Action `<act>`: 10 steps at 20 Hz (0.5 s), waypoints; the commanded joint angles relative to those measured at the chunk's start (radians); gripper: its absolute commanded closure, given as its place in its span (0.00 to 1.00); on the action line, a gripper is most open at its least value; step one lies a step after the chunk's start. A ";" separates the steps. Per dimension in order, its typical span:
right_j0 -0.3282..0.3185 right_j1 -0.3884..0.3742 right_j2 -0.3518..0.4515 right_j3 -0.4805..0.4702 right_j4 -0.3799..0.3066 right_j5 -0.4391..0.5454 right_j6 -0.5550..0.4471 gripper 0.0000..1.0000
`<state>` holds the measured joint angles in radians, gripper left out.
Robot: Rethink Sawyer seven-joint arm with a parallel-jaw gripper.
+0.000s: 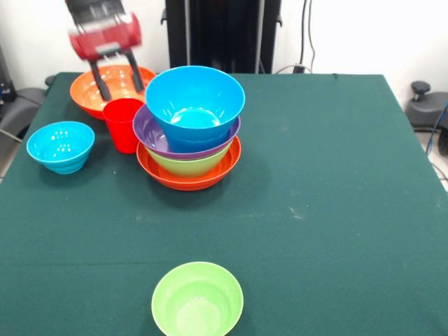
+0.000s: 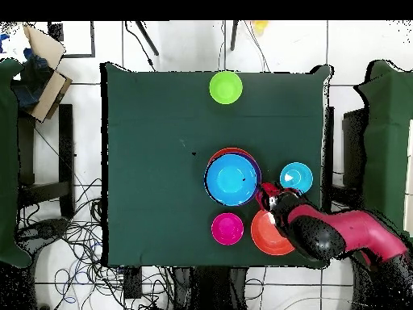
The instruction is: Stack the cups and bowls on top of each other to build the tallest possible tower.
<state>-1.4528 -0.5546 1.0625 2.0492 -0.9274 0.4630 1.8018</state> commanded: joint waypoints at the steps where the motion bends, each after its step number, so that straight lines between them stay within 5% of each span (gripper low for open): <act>1: -0.048 -0.274 0.127 0.120 0.130 0.140 -0.233 0.00; 5: -0.048 -0.405 0.145 0.133 0.158 0.124 -0.182 0.00; 8: 0.012 -0.500 0.079 0.122 0.100 0.063 -0.076 0.00; 10: 0.048 -0.485 0.032 0.104 0.051 0.036 -0.039 0.00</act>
<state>-1.5184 -0.9105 1.1284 2.1023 -0.8017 0.4811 1.8018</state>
